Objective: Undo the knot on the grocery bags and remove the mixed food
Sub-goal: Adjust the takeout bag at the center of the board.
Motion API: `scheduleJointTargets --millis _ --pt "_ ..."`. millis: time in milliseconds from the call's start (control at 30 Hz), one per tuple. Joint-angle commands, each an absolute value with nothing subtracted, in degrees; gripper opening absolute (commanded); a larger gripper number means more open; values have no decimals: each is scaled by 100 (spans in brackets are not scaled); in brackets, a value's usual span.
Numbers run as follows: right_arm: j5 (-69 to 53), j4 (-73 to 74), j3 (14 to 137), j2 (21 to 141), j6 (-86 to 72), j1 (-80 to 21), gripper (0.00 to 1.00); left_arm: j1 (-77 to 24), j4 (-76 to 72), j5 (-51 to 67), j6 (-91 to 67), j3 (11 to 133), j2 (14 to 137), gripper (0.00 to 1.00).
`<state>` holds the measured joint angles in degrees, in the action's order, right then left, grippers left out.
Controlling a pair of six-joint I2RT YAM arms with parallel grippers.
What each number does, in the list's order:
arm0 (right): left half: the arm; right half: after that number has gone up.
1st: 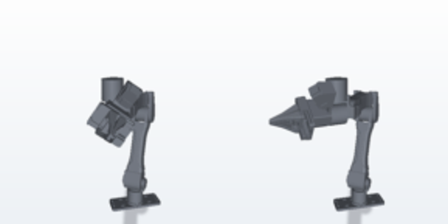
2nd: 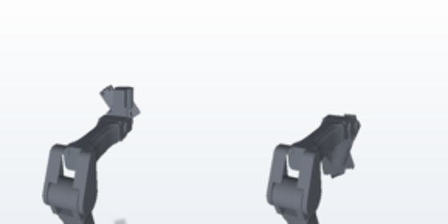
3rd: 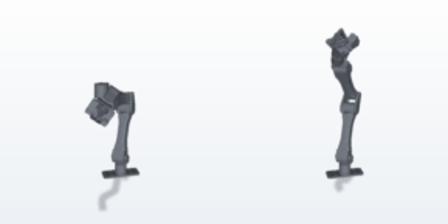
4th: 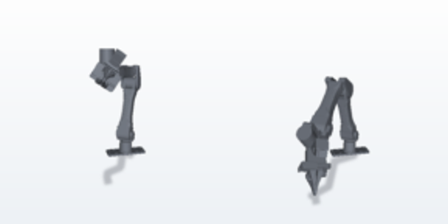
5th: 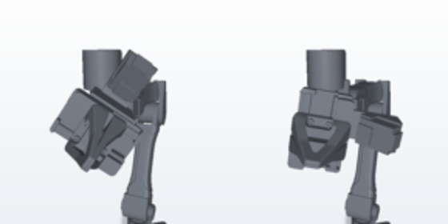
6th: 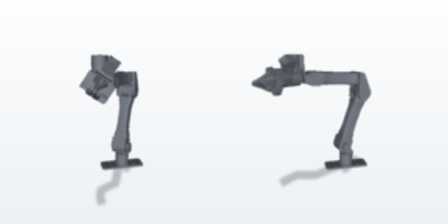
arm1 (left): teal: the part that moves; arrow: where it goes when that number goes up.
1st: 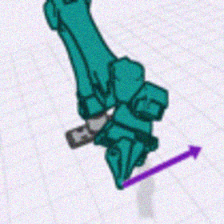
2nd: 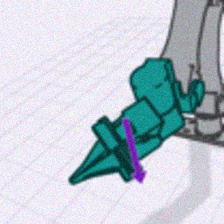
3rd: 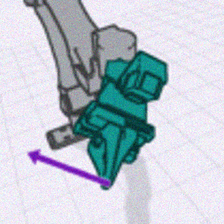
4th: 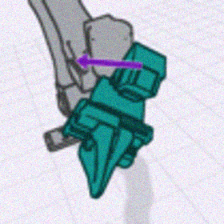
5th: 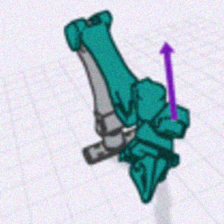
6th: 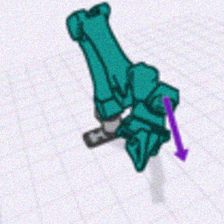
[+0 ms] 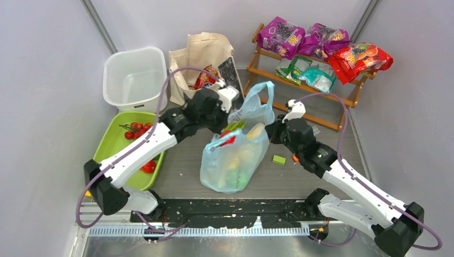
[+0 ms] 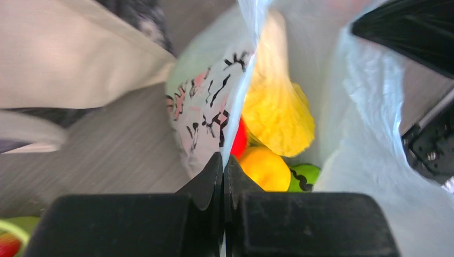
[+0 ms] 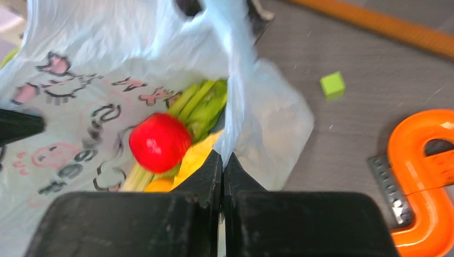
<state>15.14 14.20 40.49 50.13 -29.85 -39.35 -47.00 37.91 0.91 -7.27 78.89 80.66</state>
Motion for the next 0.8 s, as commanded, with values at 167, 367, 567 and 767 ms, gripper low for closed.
scheduleJointTargets --millis 167,367,567,767 --pt "1737 1948 5014 4444 -2086 -2550 5 -3354 3047 248 -1054 7912 6966 0" --pt "1731 2087 4685 4313 -2084 -2087 5 -2957 2872 459 -1160 7277 6837 0" --pt "1731 2083 4540 4619 -2244 -2040 5 -2864 2948 476 -1214 7161 7123 0" --pt "1471 2120 4599 4490 -2196 -2039 39 -2873 2785 1154 -1274 7283 6993 60"
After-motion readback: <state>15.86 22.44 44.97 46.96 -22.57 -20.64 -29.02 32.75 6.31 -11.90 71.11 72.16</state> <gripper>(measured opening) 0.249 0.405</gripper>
